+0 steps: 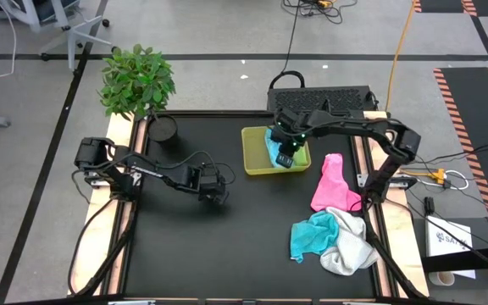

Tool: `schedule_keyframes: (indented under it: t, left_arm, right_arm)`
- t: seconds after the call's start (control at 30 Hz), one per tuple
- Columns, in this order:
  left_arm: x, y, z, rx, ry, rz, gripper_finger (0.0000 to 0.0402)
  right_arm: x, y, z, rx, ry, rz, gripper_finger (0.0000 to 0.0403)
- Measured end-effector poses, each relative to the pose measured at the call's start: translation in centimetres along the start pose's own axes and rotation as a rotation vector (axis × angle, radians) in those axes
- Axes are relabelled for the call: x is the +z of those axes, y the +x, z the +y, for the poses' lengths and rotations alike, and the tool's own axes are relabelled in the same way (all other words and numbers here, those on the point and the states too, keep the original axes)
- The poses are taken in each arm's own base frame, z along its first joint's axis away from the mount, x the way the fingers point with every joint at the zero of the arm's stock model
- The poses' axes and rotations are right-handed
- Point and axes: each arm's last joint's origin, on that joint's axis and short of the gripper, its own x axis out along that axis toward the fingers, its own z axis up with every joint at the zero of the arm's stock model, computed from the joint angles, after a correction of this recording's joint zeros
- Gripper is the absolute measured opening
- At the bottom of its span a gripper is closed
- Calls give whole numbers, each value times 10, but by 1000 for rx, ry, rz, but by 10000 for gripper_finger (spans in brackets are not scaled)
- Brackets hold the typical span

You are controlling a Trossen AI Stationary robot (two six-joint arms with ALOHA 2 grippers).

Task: Fold microfiber towels
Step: Put the left blue microfiber cloth into the bin

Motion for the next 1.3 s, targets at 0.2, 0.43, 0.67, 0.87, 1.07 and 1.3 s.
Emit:
schedule_keyframes:
  t: [0.2, 0.43, 0.67, 0.87, 1.07, 1.3]
  left_arm:
    - [0, 0, 0, -1, -4, 0, 35]
    - [0, 0, 0, -1, -6, 0, 35]
    - [0, 0, 0, 0, 4, 0, 35]
    - [0, 0, 0, 0, 8, 1, 35]
    - [0, 0, 0, 0, 16, 1, 35]
    - [0, 0, 0, 2, 17, 2, 35]
  right_arm:
    - [0, 15, -3, 5, -1, 36, 0]
    - [-2, 35, -7, 8, 7, 100, 0]
    - [-1, 41, -11, -70, -37, 103, 0]
    - [13, 5, -7, -113, -57, -27, 0]
    - [20, -6, -20, -189, -61, -125, 0]
    - [29, 10, -37, -268, -83, -169, 0]
